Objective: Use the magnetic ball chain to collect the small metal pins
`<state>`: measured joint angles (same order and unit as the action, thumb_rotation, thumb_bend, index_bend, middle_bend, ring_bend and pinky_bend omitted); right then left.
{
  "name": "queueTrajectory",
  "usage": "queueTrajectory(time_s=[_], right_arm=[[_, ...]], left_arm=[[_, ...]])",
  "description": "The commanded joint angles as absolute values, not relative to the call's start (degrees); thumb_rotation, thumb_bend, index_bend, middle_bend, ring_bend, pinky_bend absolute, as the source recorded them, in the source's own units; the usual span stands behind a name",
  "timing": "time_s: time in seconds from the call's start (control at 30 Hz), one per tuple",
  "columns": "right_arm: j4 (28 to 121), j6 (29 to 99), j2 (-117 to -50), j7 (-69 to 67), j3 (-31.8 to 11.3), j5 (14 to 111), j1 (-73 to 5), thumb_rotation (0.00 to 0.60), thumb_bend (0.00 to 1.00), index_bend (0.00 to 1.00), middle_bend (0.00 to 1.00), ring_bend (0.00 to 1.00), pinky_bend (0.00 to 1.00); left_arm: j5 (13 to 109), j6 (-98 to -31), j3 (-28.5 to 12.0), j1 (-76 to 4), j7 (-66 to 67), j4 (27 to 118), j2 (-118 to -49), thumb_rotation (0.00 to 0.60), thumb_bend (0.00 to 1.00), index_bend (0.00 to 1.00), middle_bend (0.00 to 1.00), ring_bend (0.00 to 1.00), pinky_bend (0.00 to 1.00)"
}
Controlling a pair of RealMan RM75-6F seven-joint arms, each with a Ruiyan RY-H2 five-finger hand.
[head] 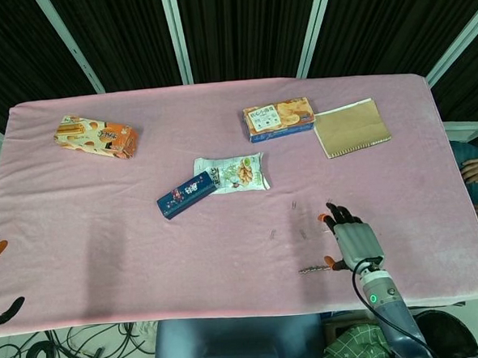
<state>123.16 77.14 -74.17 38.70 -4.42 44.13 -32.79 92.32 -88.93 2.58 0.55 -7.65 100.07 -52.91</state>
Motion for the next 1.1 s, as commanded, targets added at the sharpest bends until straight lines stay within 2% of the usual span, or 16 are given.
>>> queueTrajectory(time_s=[0.03, 0.33, 0.57, 1.1], right_arm=[[120.3, 81.2, -80.5, 40.1, -1.6, 47.1, -30.7, 0.6, 0.18, 0.22, 0.0, 0.02, 0.2], [112.0, 82.5, -89.1, 40.3, 2.0, 52.8, -28.6, 0.6, 0.18, 0.31, 0.0, 0.02, 0.2], [108.8, 82.2, -91.5, 40.4, 3.8, 54.6, -27.2, 0.6, 0.18, 0.37, 0.0, 0.02, 0.2], [104.1, 79.3, -94.9, 38.5, 2.7, 55.6, -25.7, 0.6, 0.22, 0.43, 0.0, 0.02, 0.2]], left_arm=[[92.3, -89.1, 2.6, 0.6, -7.7, 100.0, -52.9, 0.6, 0.22, 0.06, 0.02, 0.0, 0.0], [92.1, -88.8, 2.6, 0.5, -8.0, 99.9, -52.8, 0.6, 0.22, 0.06, 0.02, 0.0, 0.0], [91.9, -88.8, 2.5, 0.6, -8.0, 99.8, -52.8, 0.6, 0.22, 0.06, 0.02, 0.0, 0.0], [91.1, -87.9, 2.3, 0.3, -6.8, 100.2, -53.0, 0.6, 0.22, 0.06, 0.02, 0.0, 0.0]])
